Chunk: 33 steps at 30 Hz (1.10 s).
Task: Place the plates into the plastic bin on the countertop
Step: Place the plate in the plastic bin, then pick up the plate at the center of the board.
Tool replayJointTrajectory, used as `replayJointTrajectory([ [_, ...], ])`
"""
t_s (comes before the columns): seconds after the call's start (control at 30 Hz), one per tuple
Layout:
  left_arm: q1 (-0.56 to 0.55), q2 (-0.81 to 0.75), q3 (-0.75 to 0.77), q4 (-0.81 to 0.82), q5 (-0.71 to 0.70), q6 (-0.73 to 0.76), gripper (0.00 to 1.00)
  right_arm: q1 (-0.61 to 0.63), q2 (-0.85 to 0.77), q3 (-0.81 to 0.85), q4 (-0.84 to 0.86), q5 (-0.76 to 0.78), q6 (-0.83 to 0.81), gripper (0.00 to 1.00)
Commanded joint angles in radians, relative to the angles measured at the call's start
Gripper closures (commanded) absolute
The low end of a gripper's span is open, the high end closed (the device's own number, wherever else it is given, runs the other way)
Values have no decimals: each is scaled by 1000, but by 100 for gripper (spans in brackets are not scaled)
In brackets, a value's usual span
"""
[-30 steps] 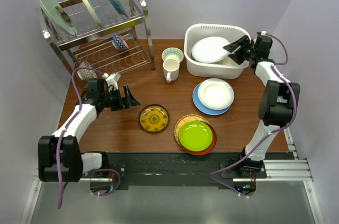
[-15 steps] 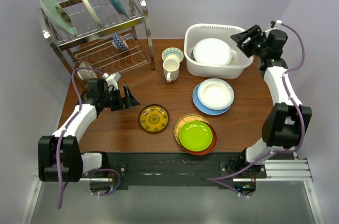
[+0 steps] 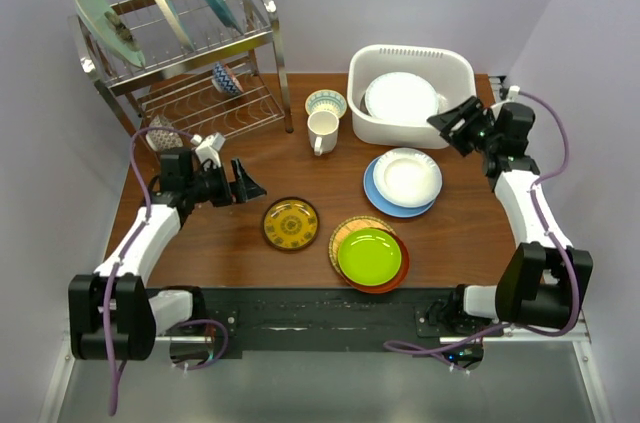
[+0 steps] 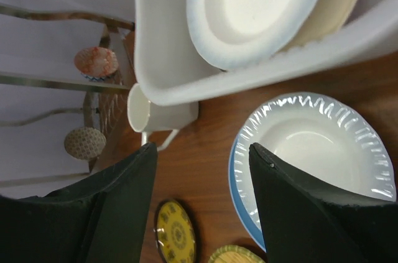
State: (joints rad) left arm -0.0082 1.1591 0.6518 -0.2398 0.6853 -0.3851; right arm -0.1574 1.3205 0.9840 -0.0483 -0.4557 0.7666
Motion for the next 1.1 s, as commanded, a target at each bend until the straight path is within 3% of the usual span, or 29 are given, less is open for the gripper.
replayJointTrajectory([
  [0.0,-32,-65,-14,106,33,-104,6,-2,-38,-82,-30,-26,-61,36],
  [0.5,-317,17,104,152,-179,-207,6,-31,-49,-200,-87,25,-144,36],
  [1.07,-651,401,380,278,-337,-326,7,-139,42,-286,-61,17,-227,39],
])
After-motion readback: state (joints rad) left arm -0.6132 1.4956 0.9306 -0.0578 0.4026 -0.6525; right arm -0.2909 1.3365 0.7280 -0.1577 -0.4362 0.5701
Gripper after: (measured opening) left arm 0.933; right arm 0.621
